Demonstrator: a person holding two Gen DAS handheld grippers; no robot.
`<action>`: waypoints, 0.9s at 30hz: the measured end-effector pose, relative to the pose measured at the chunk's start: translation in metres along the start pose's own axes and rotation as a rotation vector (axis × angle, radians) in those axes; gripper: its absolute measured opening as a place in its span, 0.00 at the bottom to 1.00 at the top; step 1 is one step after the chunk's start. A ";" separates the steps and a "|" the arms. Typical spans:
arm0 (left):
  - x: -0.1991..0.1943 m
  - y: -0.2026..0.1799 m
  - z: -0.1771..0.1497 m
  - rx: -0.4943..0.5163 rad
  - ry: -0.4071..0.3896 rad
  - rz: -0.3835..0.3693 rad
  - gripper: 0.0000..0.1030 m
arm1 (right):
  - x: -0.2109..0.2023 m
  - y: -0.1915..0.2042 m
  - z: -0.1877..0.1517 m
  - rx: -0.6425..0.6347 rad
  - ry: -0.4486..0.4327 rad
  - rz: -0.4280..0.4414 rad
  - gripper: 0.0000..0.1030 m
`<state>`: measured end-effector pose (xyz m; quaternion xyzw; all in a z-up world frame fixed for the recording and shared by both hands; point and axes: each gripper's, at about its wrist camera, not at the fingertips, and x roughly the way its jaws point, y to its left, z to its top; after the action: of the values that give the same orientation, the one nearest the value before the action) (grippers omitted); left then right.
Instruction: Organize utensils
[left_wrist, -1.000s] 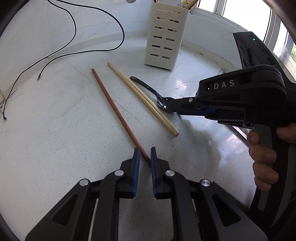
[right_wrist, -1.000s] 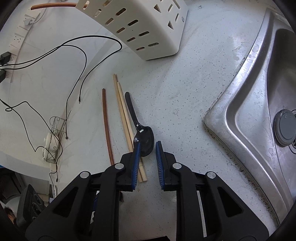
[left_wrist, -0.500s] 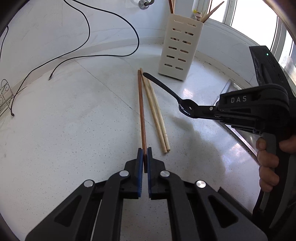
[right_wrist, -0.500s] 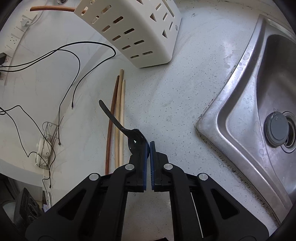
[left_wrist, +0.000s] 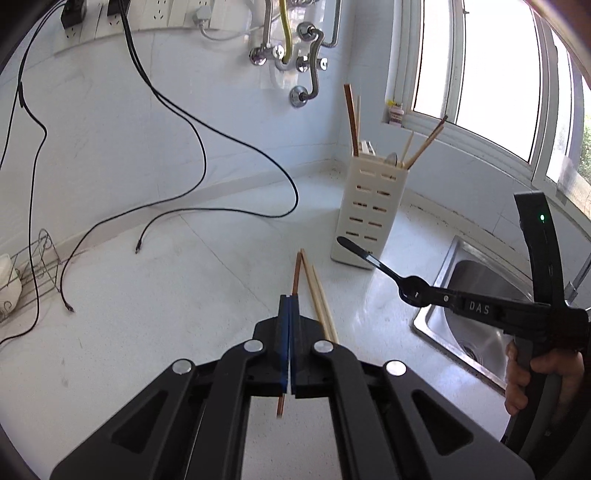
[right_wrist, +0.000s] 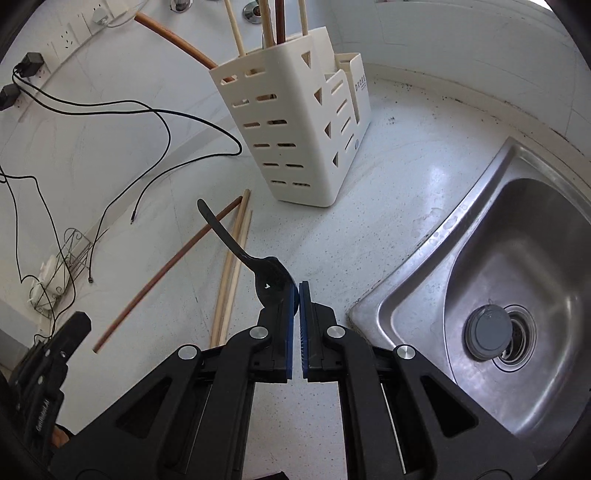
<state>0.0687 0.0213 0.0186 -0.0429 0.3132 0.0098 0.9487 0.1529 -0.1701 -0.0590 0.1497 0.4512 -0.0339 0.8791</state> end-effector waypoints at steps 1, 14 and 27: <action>0.001 0.001 0.005 0.005 -0.005 0.001 0.00 | -0.003 0.000 0.002 0.002 -0.011 -0.001 0.03; 0.021 0.005 -0.003 0.060 0.088 -0.080 0.00 | -0.020 -0.008 0.004 0.055 -0.067 -0.008 0.03; 0.043 0.019 -0.044 0.069 0.239 -0.125 0.24 | -0.015 -0.016 -0.001 0.079 -0.046 -0.005 0.03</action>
<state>0.0758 0.0356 -0.0438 -0.0306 0.4206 -0.0655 0.9044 0.1405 -0.1867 -0.0511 0.1822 0.4294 -0.0574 0.8827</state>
